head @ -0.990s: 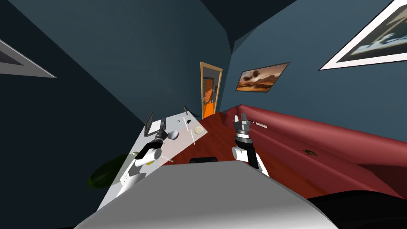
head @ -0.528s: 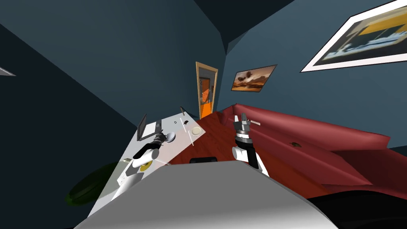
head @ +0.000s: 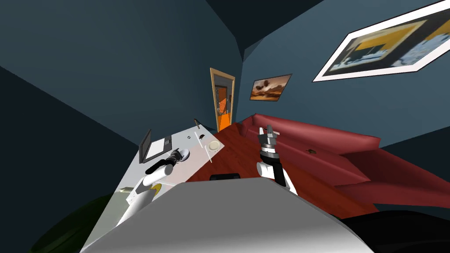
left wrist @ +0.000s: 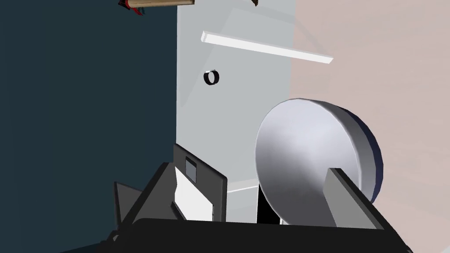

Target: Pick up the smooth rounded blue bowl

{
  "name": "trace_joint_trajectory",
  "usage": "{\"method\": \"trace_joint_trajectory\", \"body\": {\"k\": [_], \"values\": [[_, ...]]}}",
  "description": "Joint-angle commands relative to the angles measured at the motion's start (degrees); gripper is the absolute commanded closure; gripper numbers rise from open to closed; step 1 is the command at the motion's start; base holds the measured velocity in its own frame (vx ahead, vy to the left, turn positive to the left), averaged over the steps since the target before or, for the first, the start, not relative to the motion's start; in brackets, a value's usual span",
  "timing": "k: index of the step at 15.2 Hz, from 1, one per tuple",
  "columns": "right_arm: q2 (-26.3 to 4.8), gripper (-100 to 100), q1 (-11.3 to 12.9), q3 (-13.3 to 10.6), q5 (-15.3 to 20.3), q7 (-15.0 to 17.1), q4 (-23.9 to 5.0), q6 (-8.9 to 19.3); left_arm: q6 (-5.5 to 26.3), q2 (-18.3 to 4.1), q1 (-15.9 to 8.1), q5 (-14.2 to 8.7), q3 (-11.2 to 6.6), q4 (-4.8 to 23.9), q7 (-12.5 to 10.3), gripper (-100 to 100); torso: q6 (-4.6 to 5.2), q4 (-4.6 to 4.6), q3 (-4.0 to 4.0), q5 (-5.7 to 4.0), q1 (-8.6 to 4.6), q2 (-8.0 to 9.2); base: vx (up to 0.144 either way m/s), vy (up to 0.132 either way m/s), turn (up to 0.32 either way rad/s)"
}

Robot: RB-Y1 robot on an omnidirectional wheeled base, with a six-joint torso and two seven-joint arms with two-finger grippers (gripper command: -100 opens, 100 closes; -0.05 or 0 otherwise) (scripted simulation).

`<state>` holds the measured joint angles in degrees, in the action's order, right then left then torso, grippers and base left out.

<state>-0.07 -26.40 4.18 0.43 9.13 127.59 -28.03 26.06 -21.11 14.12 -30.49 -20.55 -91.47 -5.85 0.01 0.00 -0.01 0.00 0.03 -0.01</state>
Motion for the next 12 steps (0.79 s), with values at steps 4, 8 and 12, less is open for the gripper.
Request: {"method": "trace_joint_trajectory", "body": {"k": [4,8,12], "values": [[0.0,0,0.0,0.0,0.0,0.0,0.0,0.0,6.7,-2.0,-1.2,-1.9,-1.32,4.6,-1.1,-100,0.02,0.00,0.00,0.00,0.00,-0.01,0.005,0.002,-0.154],[0.0,0,0.0,0.0,0.0,0.0,0.0,0.0,10.1,-3.1,-1.8,-2.8,-2.00,7.0,-1.8,-100,-0.03,0.00,0.00,0.01,0.03,0.00,0.006,0.006,-0.106],[0.0,0,0.0,0.0,0.0,0.0,0.0,0.0,15.5,-5.6,-3.0,-4.3,-3.17,11.3,-3.2,-100,-0.02,0.00,0.00,0.00,0.01,0.00,0.005,0.004,-0.132]]}}
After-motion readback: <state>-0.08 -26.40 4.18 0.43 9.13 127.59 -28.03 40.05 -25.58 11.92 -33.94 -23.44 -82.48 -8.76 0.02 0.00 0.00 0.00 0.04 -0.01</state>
